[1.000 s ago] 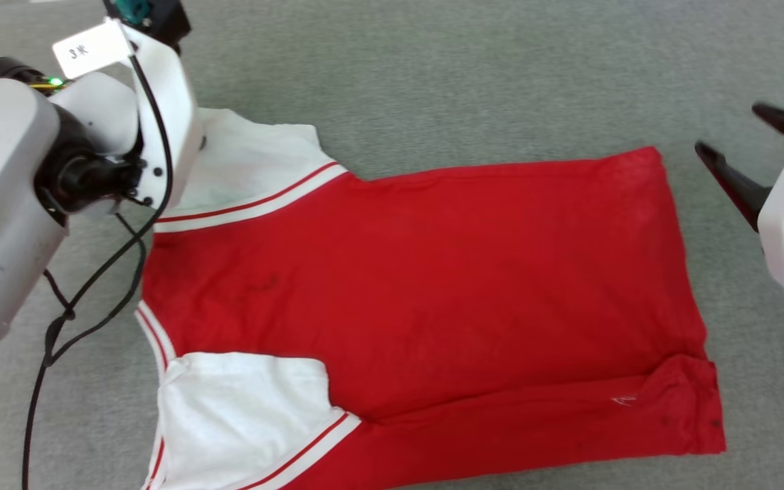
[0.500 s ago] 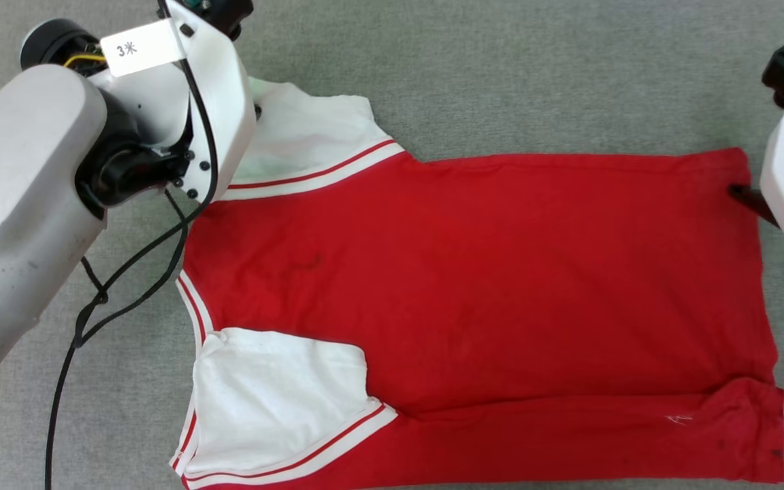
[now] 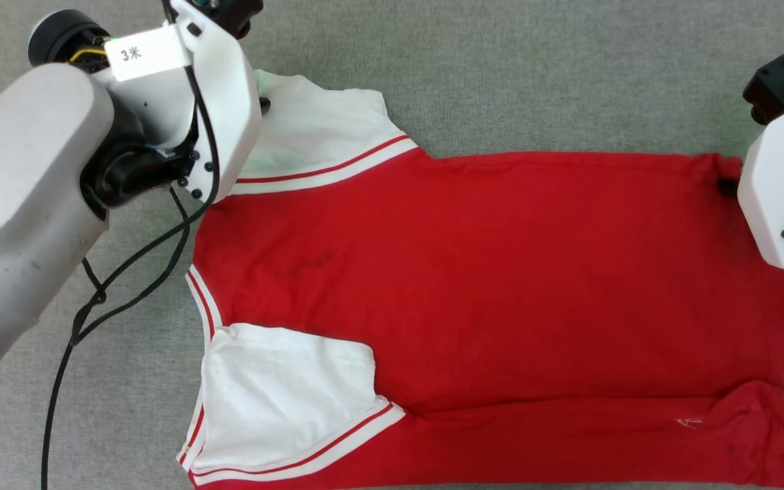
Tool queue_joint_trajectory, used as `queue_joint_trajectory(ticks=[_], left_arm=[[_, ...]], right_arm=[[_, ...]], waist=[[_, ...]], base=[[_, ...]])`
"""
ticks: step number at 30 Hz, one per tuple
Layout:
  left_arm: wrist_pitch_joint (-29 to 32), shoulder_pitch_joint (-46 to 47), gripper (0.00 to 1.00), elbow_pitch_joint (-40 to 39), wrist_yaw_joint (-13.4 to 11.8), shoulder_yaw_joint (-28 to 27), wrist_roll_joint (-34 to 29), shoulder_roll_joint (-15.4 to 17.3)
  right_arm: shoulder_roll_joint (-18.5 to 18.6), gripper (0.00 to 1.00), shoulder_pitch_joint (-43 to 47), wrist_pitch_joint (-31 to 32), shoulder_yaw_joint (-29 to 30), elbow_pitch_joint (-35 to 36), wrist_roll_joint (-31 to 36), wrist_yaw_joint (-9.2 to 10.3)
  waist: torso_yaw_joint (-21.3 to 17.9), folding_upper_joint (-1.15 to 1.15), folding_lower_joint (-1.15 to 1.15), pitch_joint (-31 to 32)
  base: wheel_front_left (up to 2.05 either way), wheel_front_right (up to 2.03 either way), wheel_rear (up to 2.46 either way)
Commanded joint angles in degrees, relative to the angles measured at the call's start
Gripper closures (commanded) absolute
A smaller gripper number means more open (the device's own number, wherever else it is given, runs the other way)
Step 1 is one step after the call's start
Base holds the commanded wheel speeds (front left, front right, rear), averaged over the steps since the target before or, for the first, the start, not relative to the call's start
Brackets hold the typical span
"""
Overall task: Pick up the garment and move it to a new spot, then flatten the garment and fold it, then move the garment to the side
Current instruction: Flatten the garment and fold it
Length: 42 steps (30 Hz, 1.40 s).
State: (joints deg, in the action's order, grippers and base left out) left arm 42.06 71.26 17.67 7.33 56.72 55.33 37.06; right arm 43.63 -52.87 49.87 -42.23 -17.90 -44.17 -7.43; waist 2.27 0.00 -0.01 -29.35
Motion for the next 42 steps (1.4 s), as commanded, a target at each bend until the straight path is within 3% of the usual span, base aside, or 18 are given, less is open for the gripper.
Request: queue_joint_trajectory(ticks=[1,13,28,35,42], left_arm=[[-1.1,-0.8,1.0,-0.1,0.1,0.3,0.6,0.3],[-6.5,-9.6,1.0,-6.6,0.0,3.1,3.5,5.5],[-10.2,-27.9,1.0,-15.2,-4.5,8.2,6.9,11.2],[-12.5,-34.2,1.0,-14.9,-5.9,10.0,8.6,11.1],[-14.1,-36.6,1.0,-11.5,-5.5,10.6,9.5,9.4]], right_arm=[[-1.3,1.0,0.8,-2.3,-1.2,-1.3,-0.6,-0.05],[3.3,1.0,7.0,-15.6,-2.0,1.0,-3.3,-0.05],[6.8,1.0,24.8,-23.2,0.7,7.2,-4.4,-0.05],[5.4,1.0,32.5,-23.4,2.7,7.8,-4.0,-0.05],[2.5,1.0,36.1,-22.8,2.6,6.3,-3.1,-0.05]], waist=[[-0.4,0.0,0.01,1.7],[0.6,0.0,0.01,11.7],[1.2,0.0,0.01,17.6],[0.6,0.0,0.01,17.5],[0.2,0.0,0.01,16.8]], base=[[0.0,0.0,0.0],[0.0,0.0,0.0],[0.0,0.0,0.0],[0.0,0.0,0.0],[0.0,0.0,0.0]])
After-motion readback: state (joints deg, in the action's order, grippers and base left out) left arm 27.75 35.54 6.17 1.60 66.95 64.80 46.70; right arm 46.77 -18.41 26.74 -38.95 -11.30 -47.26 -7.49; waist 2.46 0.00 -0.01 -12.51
